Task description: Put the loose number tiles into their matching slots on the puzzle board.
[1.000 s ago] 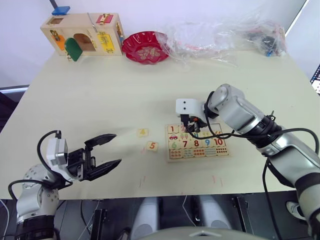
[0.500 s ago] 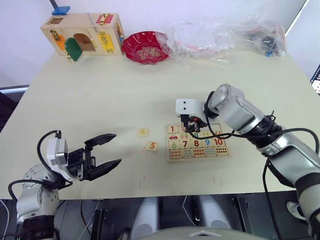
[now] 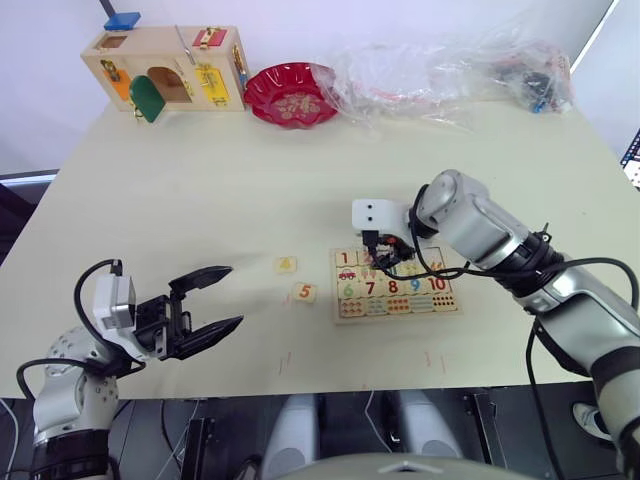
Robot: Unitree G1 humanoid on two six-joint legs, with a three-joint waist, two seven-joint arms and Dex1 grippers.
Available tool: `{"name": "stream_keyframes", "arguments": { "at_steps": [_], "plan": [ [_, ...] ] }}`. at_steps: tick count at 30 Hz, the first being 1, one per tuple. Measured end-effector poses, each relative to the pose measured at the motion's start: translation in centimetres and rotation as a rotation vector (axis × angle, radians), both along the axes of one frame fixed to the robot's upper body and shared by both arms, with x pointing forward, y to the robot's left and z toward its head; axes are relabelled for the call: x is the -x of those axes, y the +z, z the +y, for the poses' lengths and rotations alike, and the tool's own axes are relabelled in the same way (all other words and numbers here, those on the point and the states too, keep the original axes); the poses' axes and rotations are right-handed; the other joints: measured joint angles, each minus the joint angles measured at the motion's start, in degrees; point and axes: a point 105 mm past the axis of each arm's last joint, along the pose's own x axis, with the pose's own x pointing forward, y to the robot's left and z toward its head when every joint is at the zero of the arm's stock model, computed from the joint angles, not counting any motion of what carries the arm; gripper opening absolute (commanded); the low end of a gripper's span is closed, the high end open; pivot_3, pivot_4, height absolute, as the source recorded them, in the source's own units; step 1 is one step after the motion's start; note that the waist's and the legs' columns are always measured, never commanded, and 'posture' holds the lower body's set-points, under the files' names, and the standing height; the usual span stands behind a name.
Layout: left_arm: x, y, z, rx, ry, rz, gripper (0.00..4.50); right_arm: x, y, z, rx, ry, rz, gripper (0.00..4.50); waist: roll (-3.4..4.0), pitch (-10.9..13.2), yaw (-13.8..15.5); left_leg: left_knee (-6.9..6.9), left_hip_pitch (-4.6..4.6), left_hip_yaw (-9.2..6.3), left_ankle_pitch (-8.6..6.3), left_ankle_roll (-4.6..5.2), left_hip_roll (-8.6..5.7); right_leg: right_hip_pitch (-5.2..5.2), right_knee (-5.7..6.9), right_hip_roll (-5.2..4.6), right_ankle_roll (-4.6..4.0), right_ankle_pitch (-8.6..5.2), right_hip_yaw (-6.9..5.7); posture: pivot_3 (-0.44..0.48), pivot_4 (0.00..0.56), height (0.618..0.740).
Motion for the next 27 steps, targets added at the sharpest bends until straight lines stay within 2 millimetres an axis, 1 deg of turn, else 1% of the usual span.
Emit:
{"name": "stream_keyframes", "arguments": {
  "at_steps": [2,3,9,11,13,14,16,17,19,21,23,24,25,26,27],
  "plan": [
    [0.0,0.0,0.0,0.0,0.0,0.0,4.5,0.0,0.0,0.0,0.0,0.001,-0.001,4.01,0.0,0.0,0.0,0.0,0.0,0.0,0.0,0.0,0.0,0.0,0.0,0.0,0.0,0.0,0.0,0.0,0.15,0.74],
    [0.0,0.0,0.0,0.0,0.0,0.0,4.5,0.0,0.0,0.0,0.0,0.002,-0.001,4.48,0.0,0.0,0.0,0.0,0.0,-0.01,0.0,0.0,0.0,0.0,0.0,0.0,0.0,0.0,-0.01,0.0,0.15,0.74],
    [0.0,0.0,0.0,0.0,0.0,0.002,4.5,0.0,0.2,-0.1,-0.01,-0.003,-0.01,4.48,0.0,0.0,0.0,0.0,0.0,0.0,0.0,0.0,0.0,0.0,0.0,0.0,0.0,0.0,0.0,0.0,0.15,0.74],
    [0.0,-0.1,0.0,0.001,0.002,0.005,4.5,0.1,0.9,-0.4,-0.069,-0.022,0.007,4.48,0.0,0.0,0.1,0.0,-0.01,0.0,0.0,0.0,0.0,0.0,-0.02,-0.01,0.0,0.0,-0.01,0.0,0.15,0.74],
    [0.1,-0.1,0.0,0.001,0.003,0.008,4.5,0.3,2.0,-0.4,-0.154,-0.036,0.022,4.48,0.0,0.0,0.1,0.0,-0.02,-0.01,0.0,0.0,0.0,0.01,-0.02,-0.01,0.0,0.0,-0.01,0.0,0.15,0.74],
    [0.1,-0.1,0.0,0.001,0.003,0.007,4.5,0.3,3.0,-0.4,-0.22,-0.044,0.027,4.48,-0.01,0.0,0.1,0.0,-0.02,-0.02,0.0,0.0,0.0,0.02,-0.02,-0.01,0.01,0.0,-0.01,0.0,0.15,0.74],
    [0.1,-0.1,0.0,0.002,0.006,0.009,4.5,0.3,3.8,-0.6,-0.274,-0.052,0.025,4.48,-0.01,0.0,0.1,0.0,-0.01,-0.02,0.0,0.0,0.0,0.02,-0.02,0.0,0.0,0.0,-0.01,0.0,0.15,0.74],
    [0.0,-0.1,0.1,0.002,0.007,0.009,4.5,0.2,4.1,-0.8,-0.31,-0.064,0.03,4.24,-0.01,0.0,0.1,0.0,-0.01,-0.03,0.0,0.0,0.0,0.02,-0.02,0.0,0.0,0.0,-0.02,0.0,0.15,0.74],
    [0.0,-0.1,0.1,0.003,0.009,0.01,4.5,0.0,4.1,-1.0,-0.38,-0.098,0.045,3.59,-0.01,0.0,0.1,0.0,-0.01,-0.01,0.0,0.0,0.0,0.02,-0.02,0.0,0.0,0.0,-0.01,0.0,0.15,0.74],
    [0.0,-0.1,0.0,0.004,0.01,0.007,4.5,-0.2,3.9,-1.2,-0.411,-0.12,0.054,2.77,-0.01,0.0,0.1,0.0,-0.01,-0.01,0.0,0.0,0.0,0.02,-0.01,0.0,0.0,0.0,0.0,0.0,0.15,0.74],
    [-0.1,-0.1,0.0,0.006,0.01,0.006,4.5,-0.3,3.6,-1.6,-0.436,-0.135,0.059,1.6,-0.01,0.0,0.1,-0.01,-0.01,0.0,0.0,0.0,0.0,0.02,-0.02,0.0,0.01,0.0,0.0,0.0,0.15,0.74],
    [-0.1,-0.1,0.0,0.007,0.009,0.004,4.5,-0.3,3.3,-1.6,-0.439,-0.141,0.061,1.29,-0.01,0.0,0.1,0.0,-0.01,0.0,0.0,0.0,0.0,0.02,-0.02,0.0,0.01,0.0,0.0,0.0,0.15,0.74],
    [-0.1,0.0,-0.1,0.007,0.008,0.003,4.5,-0.3,3.1,-1.7,-0.44,-0.143,0.064,0.77,-0.01,0.0,0.1,0.0,-0.01,0.0,0.0,0.0,0.0,0.02,-0.02,0.0,0.01,0.0,0.0,0.0,0.15,0.74],
    [-0.2,0.0,-0.1,0.007,0.008,0.002,4.5,-0.3,3.0,-1.7,-0.441,-0.144,0.067,0.38,-0.01,0.0,0.1,0.0,-0.01,0.0,0.0,0.0,0.0,0.02,-0.02,0.0,0.01,0.0,0.0,0.0,0.15,0.74],
    [-0.2,0.0,-0.1,0.007,0.007,0.0,4.5,-0.2,2.9,-1.7,-0.442,-0.145,0.071,0.13,-0.01,0.0,0.0,0.0,-0.01,0.0,0.0,0.0,0.0,0.02,-0.01,0.0,0.01,0.0,0.01,0.0,0.15,0.74]
  ]
}}
